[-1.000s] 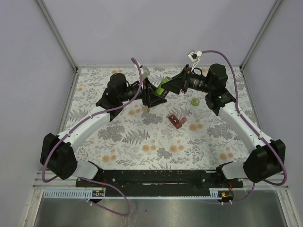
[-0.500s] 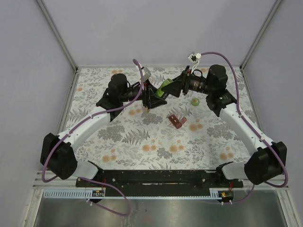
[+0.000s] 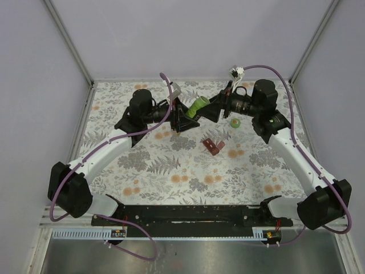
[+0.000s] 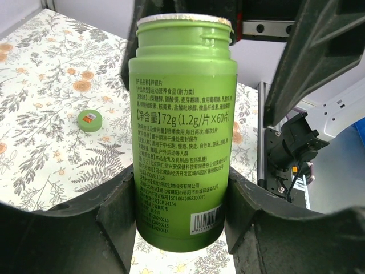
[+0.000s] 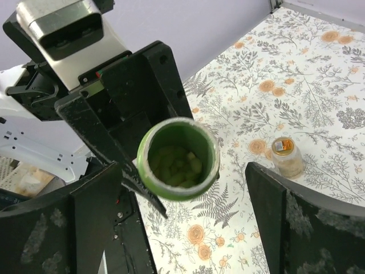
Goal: Sort the pills into containers
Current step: Adjust the pill bottle, then pour the pill into the pill container.
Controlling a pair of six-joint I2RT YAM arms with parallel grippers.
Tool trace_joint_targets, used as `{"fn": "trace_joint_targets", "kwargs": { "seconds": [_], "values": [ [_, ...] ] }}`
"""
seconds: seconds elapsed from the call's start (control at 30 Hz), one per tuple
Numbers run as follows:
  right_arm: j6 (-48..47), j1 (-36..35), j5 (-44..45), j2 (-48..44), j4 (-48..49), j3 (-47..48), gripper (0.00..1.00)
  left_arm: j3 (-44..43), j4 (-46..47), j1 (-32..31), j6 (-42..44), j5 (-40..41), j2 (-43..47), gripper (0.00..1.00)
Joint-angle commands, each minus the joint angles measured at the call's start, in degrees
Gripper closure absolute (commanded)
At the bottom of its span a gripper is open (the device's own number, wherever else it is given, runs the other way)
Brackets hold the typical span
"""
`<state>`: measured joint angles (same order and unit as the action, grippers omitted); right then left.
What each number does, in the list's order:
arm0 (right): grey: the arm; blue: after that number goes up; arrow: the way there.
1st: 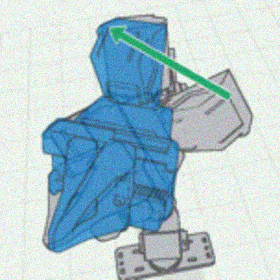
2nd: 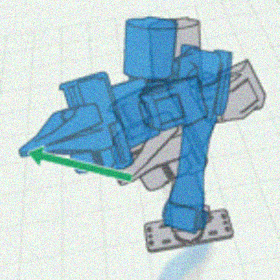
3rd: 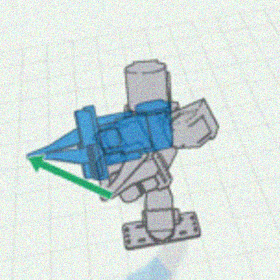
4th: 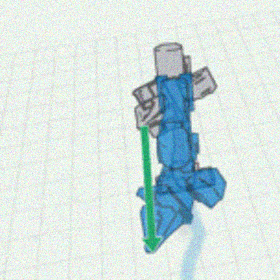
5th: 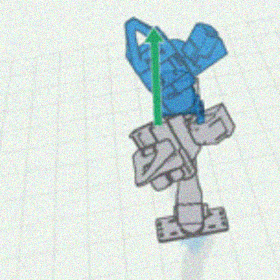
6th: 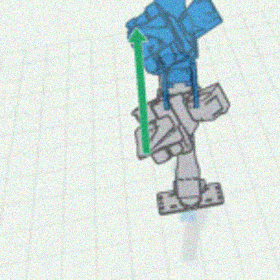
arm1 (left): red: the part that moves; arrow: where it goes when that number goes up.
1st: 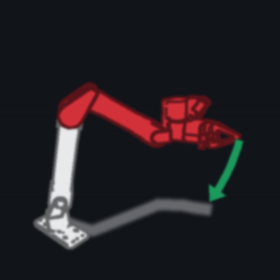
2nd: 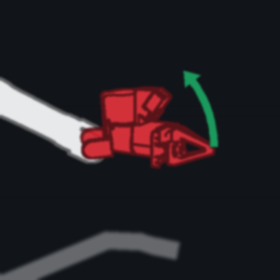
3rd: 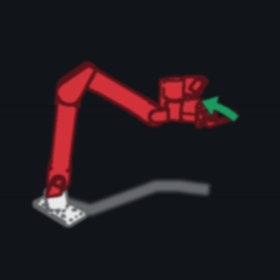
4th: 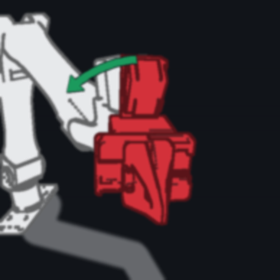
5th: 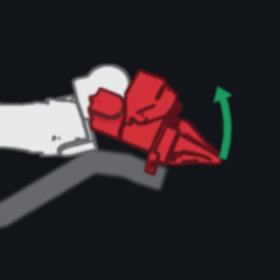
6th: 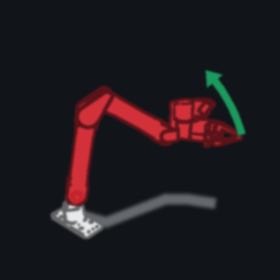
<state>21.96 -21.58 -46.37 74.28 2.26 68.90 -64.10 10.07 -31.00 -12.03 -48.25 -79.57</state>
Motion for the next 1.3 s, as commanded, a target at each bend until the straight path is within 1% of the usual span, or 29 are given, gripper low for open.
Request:
{"fn": "trace_joint_targets", "kwargs": {
  "seconds": [0.0, 0.13, 0.27, 0.33, 0.47, 0.57, 0.67, 0.87, 0.97, 1.17, 1.27],
  "values": [
    [-6.4, 0.5, 2.5, -4.2, -6.5, 2.9, 0.01, 0.5, 3.0, 1.0, 2.0, -1.5, 3.3, 1.00],
    [-6.8, 2.2, 2.3, -5.4, -8.1, 2.9, 0.01, 1.5, 2.9, 1.5, 2.9, -1.4, 4.0, 1.00],
    [-6.7, 6.0, 2.0, -7.8, -8.8, 1.8, 0.01, 2.9, 1.6, 2.1, 5.7, -1.5, 5.1, 1.00],
    [-10.7, 7.3, 2.9, -8.7, -13.0, 2.5, 0.01, 3.8, 0.9, 2.5, 7.3, -1.3, 5.8, 1.00],
    [-23.7, 7.5, 10.6, -9.9, -25.3, 2.9, 0.02, 5.4, -2.4, 2.9, 11.6, -1.4, 7.0, 1.00],
    [-31.2, 7.6, 14.5, -8.9, -32.9, 2.7, 0.04, 7.1, -4.4, 2.9, 17.8, -2.0, 7.8, 1.00],
    [-35.8, 7.7, 16.4, -6.5, -38.3, 1.8, 0.07, 9.2, -5.1, 2.9, 21.0, -2.8, 8.7, 1.00],
    [-42.1, 8.0, 17.1, 0.6, -41.5, -0.2, 0.16, 13.0, -5.1, 2.4, 24.9, -5.0, 8.7, 1.00],
    [-44.4, 8.0, 17.5, 5.5, -42.7, 1.1, 0.21, 14.5, -5.1, 1.8, 27.6, -5.5, 8.4, 1.00],
    [-47.9, 8.2, 19.5, 15.7, -45.9, 4.5, 0.33, 16.1, -4.9, 0.4, 29.0, -5.9, 7.5, 1.00],
    [-49.6, 8.6, 20.1, 19.5, -46.5, 5.7, 0.34, 16.2, -4.9, -0.2, 29.3, -5.0, 7.1, 1.00]
  ]
}}
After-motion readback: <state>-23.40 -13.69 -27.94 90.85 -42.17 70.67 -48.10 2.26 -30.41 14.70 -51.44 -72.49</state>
